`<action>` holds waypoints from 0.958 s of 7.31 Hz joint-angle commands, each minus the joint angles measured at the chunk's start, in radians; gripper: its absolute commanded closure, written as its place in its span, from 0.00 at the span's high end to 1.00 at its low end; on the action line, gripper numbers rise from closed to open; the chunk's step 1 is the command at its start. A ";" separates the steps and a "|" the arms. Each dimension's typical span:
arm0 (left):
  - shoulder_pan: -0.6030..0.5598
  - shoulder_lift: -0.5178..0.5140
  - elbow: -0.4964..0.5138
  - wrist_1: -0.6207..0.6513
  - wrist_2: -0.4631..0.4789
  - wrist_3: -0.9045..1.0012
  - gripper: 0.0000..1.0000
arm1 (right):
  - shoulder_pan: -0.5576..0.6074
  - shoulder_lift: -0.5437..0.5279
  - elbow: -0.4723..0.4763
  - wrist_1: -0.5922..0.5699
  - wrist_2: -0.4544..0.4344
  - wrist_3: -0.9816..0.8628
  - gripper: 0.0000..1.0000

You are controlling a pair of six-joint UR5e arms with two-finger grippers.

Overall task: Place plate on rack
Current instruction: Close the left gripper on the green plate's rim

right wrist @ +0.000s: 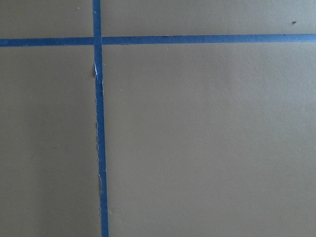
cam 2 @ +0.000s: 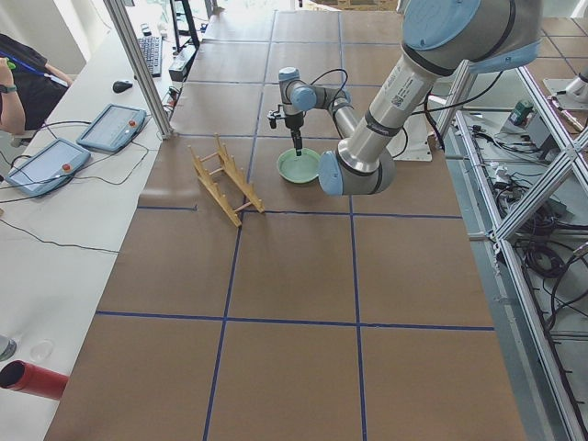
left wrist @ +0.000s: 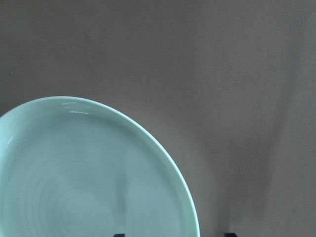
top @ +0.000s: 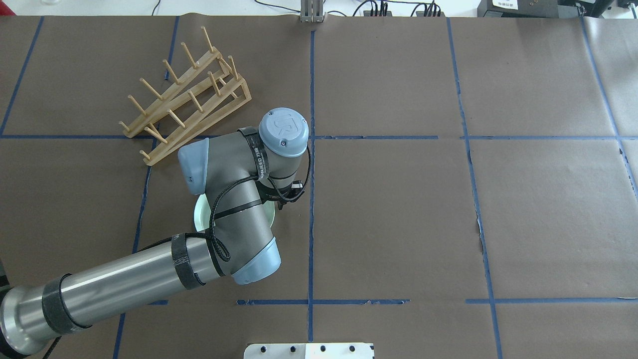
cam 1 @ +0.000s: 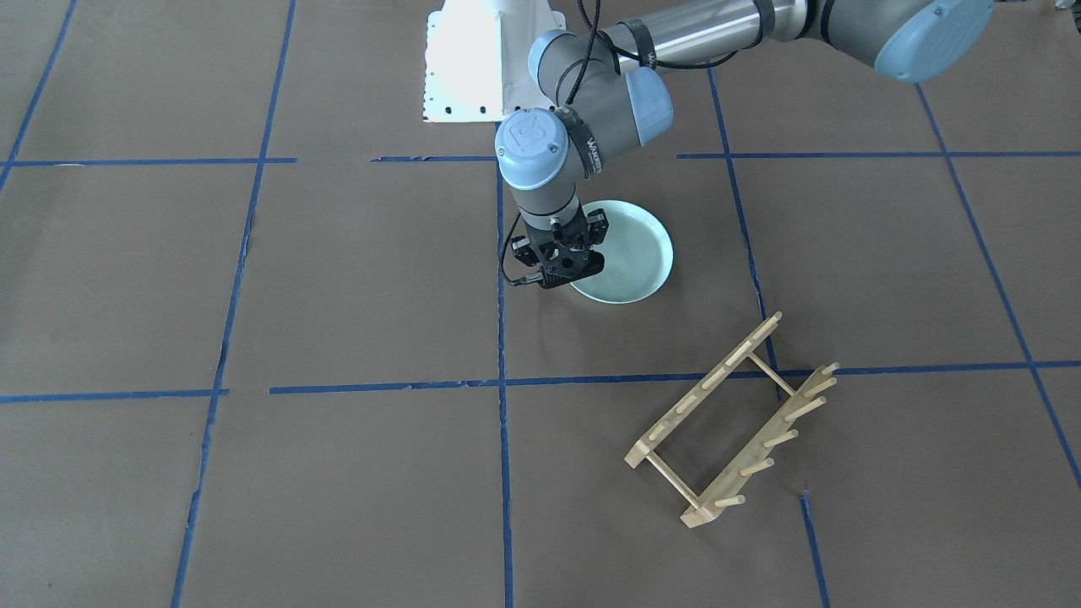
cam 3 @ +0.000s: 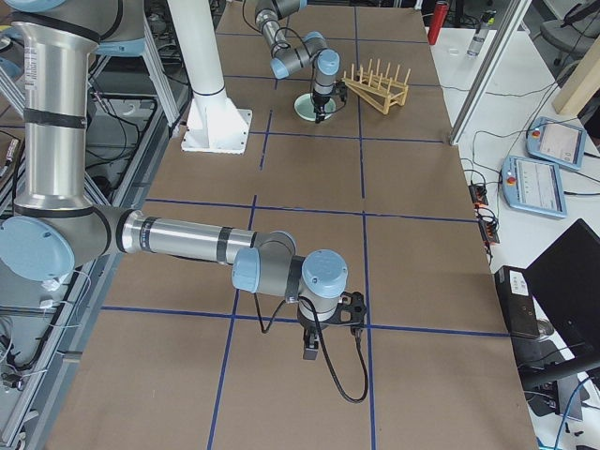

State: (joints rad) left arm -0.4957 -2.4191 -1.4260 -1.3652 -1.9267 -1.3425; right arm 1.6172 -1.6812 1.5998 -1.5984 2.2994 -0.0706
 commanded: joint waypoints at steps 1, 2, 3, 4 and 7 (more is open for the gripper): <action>0.000 0.000 0.001 0.000 0.000 0.002 0.50 | 0.001 0.000 0.000 0.000 0.000 0.000 1.00; -0.001 -0.001 -0.002 0.000 0.000 0.002 0.23 | 0.001 0.000 0.000 0.000 0.000 0.000 1.00; -0.001 -0.002 -0.007 -0.032 -0.002 0.002 0.00 | 0.000 0.000 0.000 0.000 0.000 0.000 1.00; -0.003 0.000 -0.007 -0.072 -0.003 0.000 0.00 | 0.000 0.000 0.000 0.000 0.000 0.000 1.00; -0.004 0.002 -0.010 -0.069 -0.002 -0.007 0.00 | 0.000 0.000 0.000 0.000 0.000 0.000 1.00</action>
State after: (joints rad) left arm -0.4990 -2.4179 -1.4341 -1.4339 -1.9283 -1.3459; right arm 1.6173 -1.6812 1.5999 -1.5984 2.2994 -0.0706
